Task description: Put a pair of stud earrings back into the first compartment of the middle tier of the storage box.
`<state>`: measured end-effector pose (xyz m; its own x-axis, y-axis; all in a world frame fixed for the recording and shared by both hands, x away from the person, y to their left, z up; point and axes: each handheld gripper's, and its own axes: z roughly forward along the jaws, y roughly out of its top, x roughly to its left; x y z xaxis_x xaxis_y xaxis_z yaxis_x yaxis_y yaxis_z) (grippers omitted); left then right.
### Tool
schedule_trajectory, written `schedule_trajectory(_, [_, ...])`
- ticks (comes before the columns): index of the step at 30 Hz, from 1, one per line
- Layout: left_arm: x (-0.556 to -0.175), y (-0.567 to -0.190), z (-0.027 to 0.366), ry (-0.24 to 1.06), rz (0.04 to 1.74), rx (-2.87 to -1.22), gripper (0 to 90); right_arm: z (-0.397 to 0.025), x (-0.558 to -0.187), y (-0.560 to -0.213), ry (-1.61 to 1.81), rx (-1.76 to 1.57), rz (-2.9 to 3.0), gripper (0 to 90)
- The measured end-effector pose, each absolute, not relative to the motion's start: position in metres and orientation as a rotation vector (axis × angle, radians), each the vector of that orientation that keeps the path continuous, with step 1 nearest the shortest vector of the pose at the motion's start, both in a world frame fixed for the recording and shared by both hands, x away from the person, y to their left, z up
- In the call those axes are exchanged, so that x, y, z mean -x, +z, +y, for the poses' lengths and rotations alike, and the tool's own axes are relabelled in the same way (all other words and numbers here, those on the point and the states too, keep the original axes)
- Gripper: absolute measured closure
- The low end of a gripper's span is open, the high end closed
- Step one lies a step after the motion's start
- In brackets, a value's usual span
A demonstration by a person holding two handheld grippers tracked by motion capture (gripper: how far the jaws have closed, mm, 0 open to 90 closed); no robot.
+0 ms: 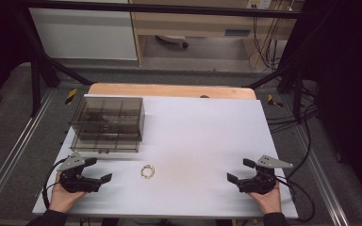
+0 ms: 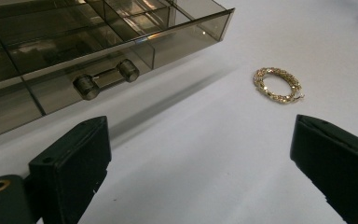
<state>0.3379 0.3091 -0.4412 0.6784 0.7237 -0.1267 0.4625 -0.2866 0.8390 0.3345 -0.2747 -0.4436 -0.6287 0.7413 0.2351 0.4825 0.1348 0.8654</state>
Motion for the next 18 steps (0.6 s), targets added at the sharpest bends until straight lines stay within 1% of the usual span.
schedule_trajectory(18, [-0.3363, -0.4381, 0.2998, 0.344, 0.911, -1.959, 5.3, -0.2752, -0.334, -0.4431, 1.492, -1.198, 2.164, 0.4])
